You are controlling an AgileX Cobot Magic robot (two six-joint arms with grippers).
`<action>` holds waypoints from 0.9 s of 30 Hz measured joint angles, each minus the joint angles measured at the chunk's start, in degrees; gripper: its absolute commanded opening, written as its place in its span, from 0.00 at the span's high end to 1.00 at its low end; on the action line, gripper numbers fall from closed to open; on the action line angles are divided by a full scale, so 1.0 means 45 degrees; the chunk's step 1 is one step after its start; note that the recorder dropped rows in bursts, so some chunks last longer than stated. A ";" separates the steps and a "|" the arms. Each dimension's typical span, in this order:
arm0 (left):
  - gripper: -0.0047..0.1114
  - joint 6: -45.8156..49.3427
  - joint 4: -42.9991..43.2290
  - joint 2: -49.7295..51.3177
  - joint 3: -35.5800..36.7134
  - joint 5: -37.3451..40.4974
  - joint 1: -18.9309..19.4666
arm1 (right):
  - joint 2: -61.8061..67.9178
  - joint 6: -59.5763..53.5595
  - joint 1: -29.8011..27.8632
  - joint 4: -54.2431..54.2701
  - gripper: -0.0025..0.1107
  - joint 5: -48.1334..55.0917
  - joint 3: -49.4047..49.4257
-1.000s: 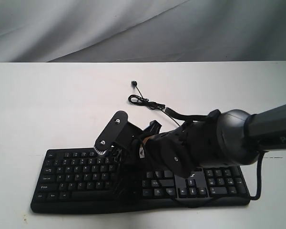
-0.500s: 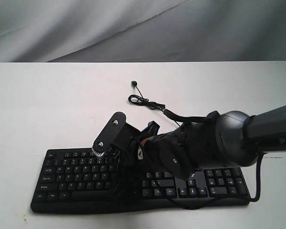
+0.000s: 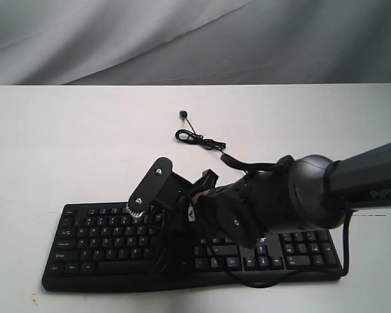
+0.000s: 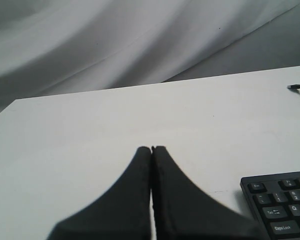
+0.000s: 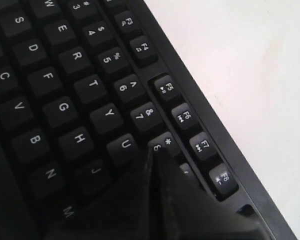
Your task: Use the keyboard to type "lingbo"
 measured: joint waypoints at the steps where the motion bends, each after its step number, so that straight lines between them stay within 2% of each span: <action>1: 0.96 0.0000 0.0000 0.0000 0.0000 0.0000 0.0000 | 0.0000 0.0000 0.0000 0.0000 0.98 0.0000 -0.0009; 9: 0.96 0.0000 0.0000 0.0000 0.0000 0.0000 0.0000 | -0.0411 0.0000 0.0000 0.0000 0.98 0.0223 -0.0029; 16: 0.96 0.0000 0.0000 0.0000 0.0000 0.0000 0.0000 | -0.1407 0.0023 0.0093 0.0000 0.98 0.1297 -0.0029; 27: 0.96 0.0000 0.0000 0.0000 0.0000 0.0000 0.0000 | -0.1451 0.0023 0.1236 0.0608 0.98 0.1436 -0.0029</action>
